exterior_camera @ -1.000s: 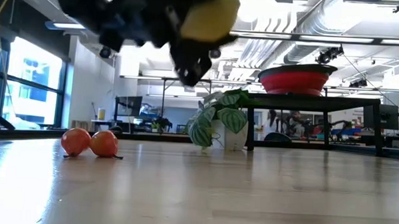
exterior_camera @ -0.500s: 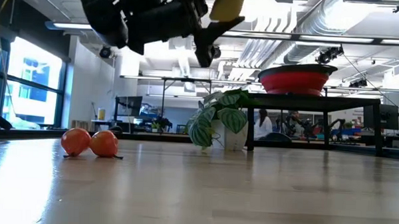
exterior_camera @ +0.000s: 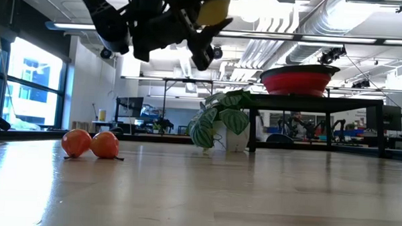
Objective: Pick & Place Fruit
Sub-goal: Put the lemon into the red colander
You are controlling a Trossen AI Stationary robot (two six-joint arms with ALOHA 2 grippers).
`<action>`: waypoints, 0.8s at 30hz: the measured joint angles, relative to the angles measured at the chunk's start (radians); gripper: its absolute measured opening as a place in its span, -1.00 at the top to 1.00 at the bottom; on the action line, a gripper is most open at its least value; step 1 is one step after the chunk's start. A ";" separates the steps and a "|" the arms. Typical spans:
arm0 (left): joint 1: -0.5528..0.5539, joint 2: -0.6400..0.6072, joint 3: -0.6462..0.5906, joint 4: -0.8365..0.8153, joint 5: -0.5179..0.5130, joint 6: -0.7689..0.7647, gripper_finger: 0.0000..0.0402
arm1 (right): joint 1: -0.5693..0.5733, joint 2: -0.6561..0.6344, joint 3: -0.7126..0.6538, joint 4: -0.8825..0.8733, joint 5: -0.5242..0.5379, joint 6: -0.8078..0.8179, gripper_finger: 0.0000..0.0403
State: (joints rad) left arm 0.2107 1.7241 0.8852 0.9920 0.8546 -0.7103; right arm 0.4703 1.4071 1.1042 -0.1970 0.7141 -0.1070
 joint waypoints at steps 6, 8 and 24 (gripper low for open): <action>-0.017 0.000 0.000 0.000 0.075 0.031 -0.02 | -0.063 -0.003 0.000 0.009 -0.098 0.028 0.98; -0.017 0.000 0.000 -0.003 0.082 0.029 0.00 | -0.054 -0.018 0.000 0.017 -0.120 0.018 0.98; -0.016 0.002 0.000 -0.061 0.077 0.027 -0.01 | -0.067 -0.030 0.001 0.030 -0.198 0.002 0.09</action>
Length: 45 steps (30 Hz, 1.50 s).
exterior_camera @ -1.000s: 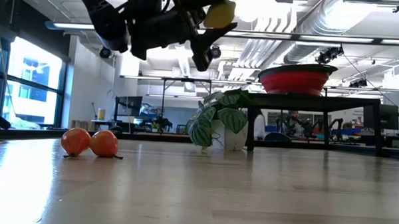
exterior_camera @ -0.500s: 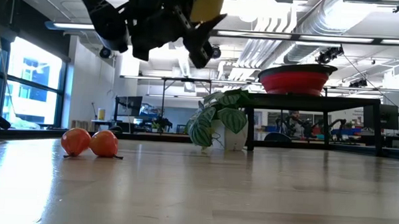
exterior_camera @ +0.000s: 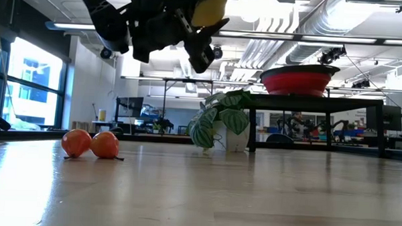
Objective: Pick & Place Fruit
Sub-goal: Put the lemon into the red colander
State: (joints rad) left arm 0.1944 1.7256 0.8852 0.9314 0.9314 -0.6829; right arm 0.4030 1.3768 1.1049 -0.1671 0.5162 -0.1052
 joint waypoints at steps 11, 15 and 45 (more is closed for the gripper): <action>0.000 0.000 0.000 -0.003 -0.036 0.001 -0.02 | -0.079 0.070 -0.001 0.034 -0.040 -0.024 -0.73; 0.000 0.000 0.000 -0.008 -0.036 0.001 -0.02 | -0.111 0.093 -0.001 0.055 -0.057 -0.039 -0.75; -0.001 0.000 0.000 -0.019 -0.040 0.005 -0.02 | -0.171 0.183 -0.001 0.162 -0.175 -0.136 -0.17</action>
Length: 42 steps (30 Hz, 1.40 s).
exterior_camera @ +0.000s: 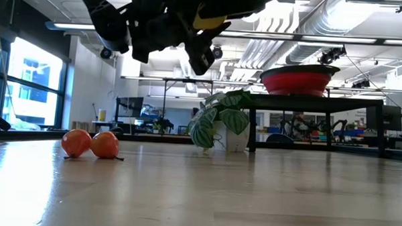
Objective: Pick & Place Fruit
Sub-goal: Put the lemon into the red colander
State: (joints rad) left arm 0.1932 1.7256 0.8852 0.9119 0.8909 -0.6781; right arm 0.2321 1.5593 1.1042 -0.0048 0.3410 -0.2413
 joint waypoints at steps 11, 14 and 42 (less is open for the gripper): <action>0.000 0.000 0.000 0.000 -0.002 0.000 -0.02 | 0.000 0.000 0.000 -0.001 0.000 0.003 -0.05; 0.000 0.000 0.000 0.001 -0.002 0.000 -0.02 | 0.000 -0.001 0.000 -0.001 -0.001 0.005 -0.08; 0.233 -0.001 0.001 0.282 -0.006 -0.179 -0.52 | 0.004 -0.004 0.000 -0.025 0.000 0.012 -0.04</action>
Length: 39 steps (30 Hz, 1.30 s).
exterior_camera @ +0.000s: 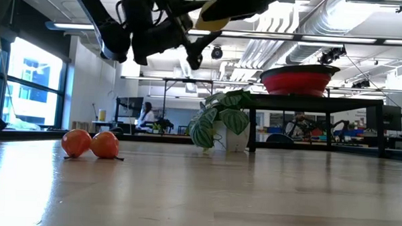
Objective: Pick & Place Fruit
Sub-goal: Put the lemon into the red colander
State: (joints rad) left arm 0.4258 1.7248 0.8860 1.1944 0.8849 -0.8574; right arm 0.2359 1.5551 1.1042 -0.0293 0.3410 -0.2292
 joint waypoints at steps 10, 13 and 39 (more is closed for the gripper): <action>0.108 0.000 0.000 0.099 0.100 -0.072 -0.52 | -0.045 -0.117 0.000 -0.081 0.141 -0.006 0.01; 0.120 0.000 0.000 0.097 0.101 -0.072 -0.52 | -0.078 -0.168 0.001 -0.113 0.168 -0.004 -0.04; 0.183 -0.114 -0.001 0.096 0.228 0.068 0.29 | -0.670 -0.382 0.000 -0.511 0.207 0.244 -0.05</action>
State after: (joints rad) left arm 0.6086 1.6110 0.8852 1.2907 1.1130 -0.7891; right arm -0.4339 1.1732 1.1042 -0.5399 0.5479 0.0147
